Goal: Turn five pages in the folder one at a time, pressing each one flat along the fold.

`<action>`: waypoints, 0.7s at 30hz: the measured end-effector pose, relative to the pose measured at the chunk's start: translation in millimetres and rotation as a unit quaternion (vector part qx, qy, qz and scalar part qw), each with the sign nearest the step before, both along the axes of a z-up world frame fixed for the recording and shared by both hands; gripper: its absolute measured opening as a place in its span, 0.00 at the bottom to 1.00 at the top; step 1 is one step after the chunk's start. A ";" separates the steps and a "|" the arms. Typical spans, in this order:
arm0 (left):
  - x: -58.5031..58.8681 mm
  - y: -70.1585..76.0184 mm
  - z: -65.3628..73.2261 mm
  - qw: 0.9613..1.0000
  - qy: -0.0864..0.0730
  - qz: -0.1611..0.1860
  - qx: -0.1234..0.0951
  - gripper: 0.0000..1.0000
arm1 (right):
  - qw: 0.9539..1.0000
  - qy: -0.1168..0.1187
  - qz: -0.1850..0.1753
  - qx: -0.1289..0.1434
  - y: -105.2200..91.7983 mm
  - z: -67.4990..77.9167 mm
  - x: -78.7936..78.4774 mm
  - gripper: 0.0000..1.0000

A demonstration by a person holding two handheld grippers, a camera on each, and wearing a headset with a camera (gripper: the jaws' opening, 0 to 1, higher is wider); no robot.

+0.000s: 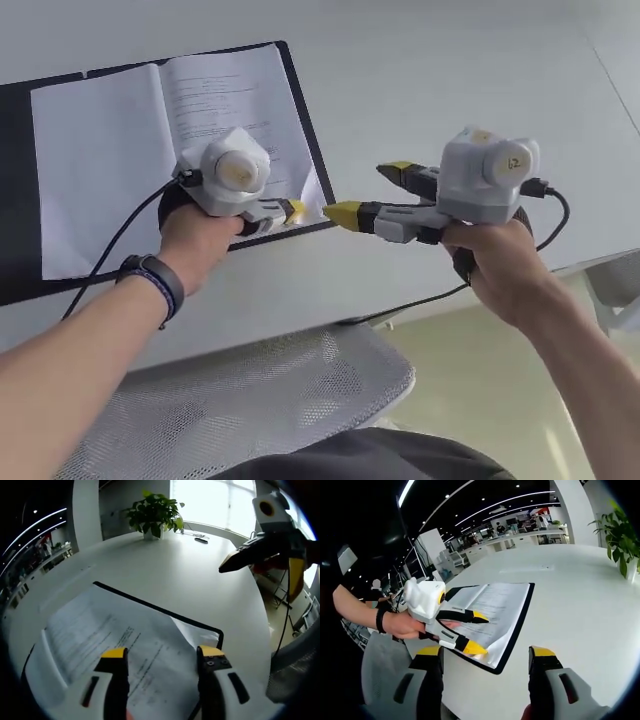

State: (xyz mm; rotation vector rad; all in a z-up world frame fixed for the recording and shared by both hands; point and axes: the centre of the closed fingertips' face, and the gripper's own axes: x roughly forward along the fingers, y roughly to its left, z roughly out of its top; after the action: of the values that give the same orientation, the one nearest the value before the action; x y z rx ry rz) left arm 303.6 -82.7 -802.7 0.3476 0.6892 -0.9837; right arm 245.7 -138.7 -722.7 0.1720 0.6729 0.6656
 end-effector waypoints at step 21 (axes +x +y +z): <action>-22.0 -19.9 0.9 1.000 -0.029 -0.011 0.001 0.28 | 1.000 0.003 -0.006 0.006 -3.0 -2.6 3.9 0.66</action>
State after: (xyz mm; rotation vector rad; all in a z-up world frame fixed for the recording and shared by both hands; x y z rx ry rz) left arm 281.6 -102.7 -801.7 0.3843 0.6356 -0.9900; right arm 249.6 -141.7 -725.2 0.1895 0.6722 0.6577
